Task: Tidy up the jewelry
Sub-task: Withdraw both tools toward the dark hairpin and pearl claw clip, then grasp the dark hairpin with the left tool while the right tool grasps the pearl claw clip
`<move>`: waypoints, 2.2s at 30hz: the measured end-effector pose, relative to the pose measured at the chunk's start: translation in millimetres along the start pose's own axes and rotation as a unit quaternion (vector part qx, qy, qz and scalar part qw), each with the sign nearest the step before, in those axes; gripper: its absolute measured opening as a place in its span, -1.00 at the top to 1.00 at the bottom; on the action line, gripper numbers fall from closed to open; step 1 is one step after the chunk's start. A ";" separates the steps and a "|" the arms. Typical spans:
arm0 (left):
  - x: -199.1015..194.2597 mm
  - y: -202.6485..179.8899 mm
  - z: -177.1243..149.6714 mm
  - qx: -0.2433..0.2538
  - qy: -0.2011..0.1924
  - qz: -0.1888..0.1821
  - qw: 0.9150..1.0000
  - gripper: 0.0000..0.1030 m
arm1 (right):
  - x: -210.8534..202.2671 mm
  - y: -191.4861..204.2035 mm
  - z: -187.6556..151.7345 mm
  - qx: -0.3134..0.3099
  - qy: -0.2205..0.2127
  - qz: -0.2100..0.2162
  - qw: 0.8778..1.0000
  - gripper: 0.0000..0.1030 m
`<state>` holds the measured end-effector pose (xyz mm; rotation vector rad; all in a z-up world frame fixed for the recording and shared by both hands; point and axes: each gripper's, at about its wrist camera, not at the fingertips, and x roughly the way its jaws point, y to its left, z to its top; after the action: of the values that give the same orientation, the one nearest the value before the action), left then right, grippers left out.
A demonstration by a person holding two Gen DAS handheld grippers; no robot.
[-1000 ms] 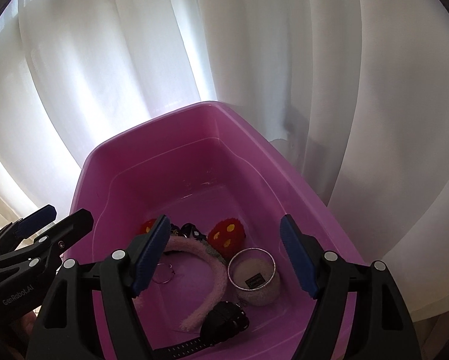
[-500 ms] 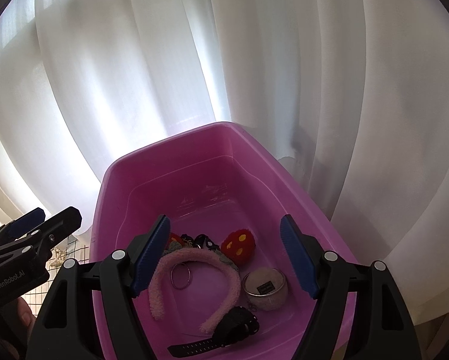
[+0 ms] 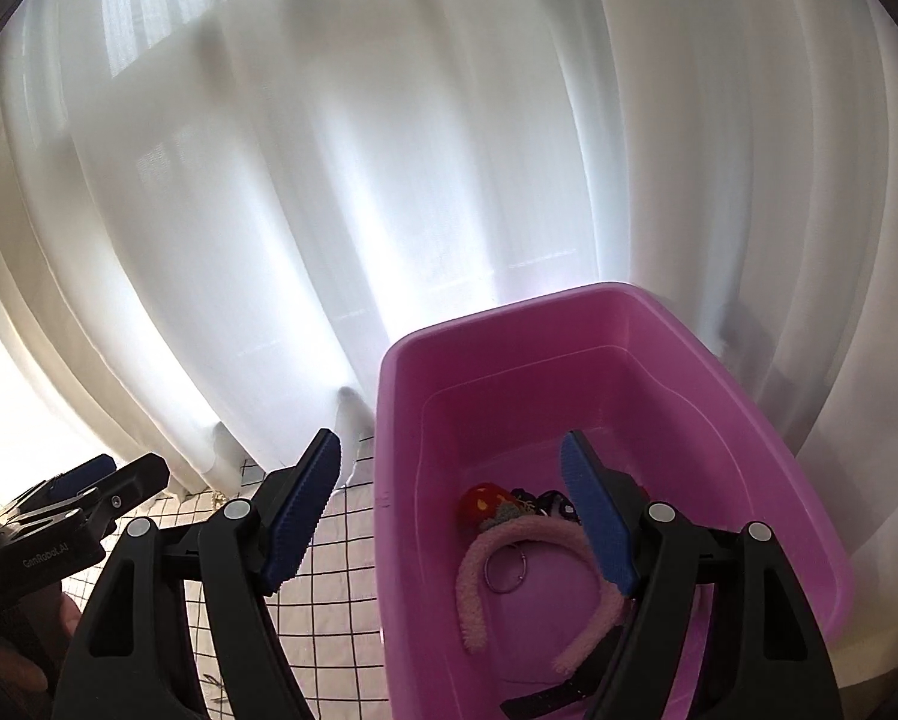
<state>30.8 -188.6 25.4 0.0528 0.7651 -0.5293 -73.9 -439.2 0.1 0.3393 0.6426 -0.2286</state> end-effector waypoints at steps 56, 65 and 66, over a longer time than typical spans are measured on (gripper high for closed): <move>76.4 121.2 -244.8 -0.147 0.191 0.170 0.955 -0.86 | 340.5 271.4 -159.6 -0.313 0.221 0.191 0.904 -0.45; 65.8 119.8 -247.9 -0.139 0.165 0.177 0.960 -0.41 | 348.3 283.3 -163.3 -0.348 0.205 0.172 0.898 -0.62; 63.9 120.6 -249.4 -0.137 0.164 0.177 0.961 -0.39 | 349.4 283.4 -163.0 -0.347 0.204 0.172 0.899 -0.65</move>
<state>-34.9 -53.6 -216.0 0.0183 1.1206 -0.0680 197.4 -153.0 -271.0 -0.2041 1.0147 0.4263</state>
